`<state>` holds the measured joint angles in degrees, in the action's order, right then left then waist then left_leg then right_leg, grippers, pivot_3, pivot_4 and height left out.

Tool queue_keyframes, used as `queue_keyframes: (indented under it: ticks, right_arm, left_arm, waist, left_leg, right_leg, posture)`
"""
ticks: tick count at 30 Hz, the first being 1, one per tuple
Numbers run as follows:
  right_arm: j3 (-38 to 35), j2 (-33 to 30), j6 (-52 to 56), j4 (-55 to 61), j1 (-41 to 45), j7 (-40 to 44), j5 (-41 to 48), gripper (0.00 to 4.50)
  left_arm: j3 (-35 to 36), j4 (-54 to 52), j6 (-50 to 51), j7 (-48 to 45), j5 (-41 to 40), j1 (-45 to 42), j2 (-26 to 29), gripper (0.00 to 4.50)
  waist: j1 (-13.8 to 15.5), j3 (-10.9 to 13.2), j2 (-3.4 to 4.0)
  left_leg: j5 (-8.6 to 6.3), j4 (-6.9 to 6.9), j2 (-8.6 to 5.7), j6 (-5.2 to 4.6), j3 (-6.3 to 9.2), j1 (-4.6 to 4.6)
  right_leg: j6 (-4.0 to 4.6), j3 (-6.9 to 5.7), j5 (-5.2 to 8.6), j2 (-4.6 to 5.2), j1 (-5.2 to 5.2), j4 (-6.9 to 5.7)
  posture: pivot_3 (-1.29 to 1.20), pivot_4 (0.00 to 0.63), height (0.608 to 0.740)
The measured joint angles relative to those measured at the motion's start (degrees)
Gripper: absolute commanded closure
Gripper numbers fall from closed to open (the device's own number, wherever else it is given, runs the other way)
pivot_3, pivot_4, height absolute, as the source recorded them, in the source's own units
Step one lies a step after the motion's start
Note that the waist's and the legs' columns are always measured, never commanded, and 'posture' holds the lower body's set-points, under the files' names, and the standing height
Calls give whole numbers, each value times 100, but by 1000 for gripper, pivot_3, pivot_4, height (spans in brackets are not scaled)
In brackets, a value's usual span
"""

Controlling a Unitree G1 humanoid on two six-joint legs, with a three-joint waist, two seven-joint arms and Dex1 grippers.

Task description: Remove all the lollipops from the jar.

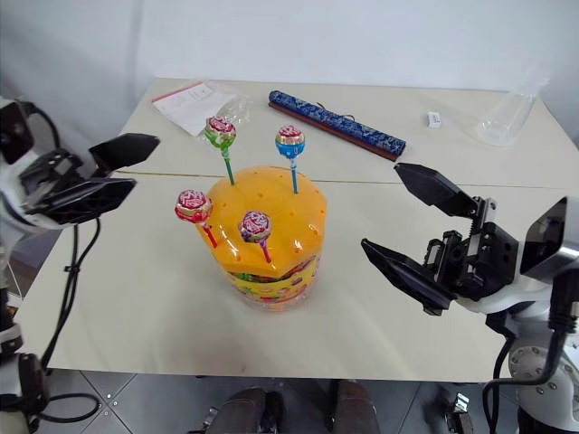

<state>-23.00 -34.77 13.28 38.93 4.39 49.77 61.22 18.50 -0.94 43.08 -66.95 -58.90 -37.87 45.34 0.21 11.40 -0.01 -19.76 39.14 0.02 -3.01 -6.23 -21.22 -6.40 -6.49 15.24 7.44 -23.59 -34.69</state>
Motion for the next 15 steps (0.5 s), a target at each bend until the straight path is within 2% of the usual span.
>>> queue_keyframes:
  ticks: [3, 7, 10, 15]
  right_arm:
    - [6, -3, -33, -46, -163, 65, -146, 23]
    - [6, -3, -53, -42, -288, 68, -166, 23]
    - [7, -3, -67, -42, -286, 47, -182, 0]
    - [7, -2, -89, -42, -289, -15, -275, 0]
  left_arm:
    - [-674, 193, -463, 73, 655, -489, -547, 0]
    - [-1055, 372, -529, -28, 888, -733, -894, 0]
    - [-1083, 471, -614, -48, 990, -904, -1086, 548]
    - [-1121, 616, -631, -147, 1053, -924, -1180, 1953]
  waist:
    - [106, -2, -3]
    - [102, 0, -6]
    - [99, 0, -6]
    - [109, 0, -6]
  left_leg:
    - [7, 6, -10, -12, -17, -1]
    - [8, 6, -9, -18, -29, -1]
    - [8, 6, -2, -17, -29, 2]
    - [9, 7, -3, -18, -29, 1]
  right_leg:
    - [-5, 0, -3, 1, 1, 9]
    - [-8, 10, -4, 1, -3, 13]
    - [-8, 8, -5, -2, -5, 7]
    - [-8, 8, -5, 0, -4, 7]
  posture:
    - [0, 150, 740]
    - [0, 150, 740]
    - [0, 150, 740]
    - [0, 150, 740]
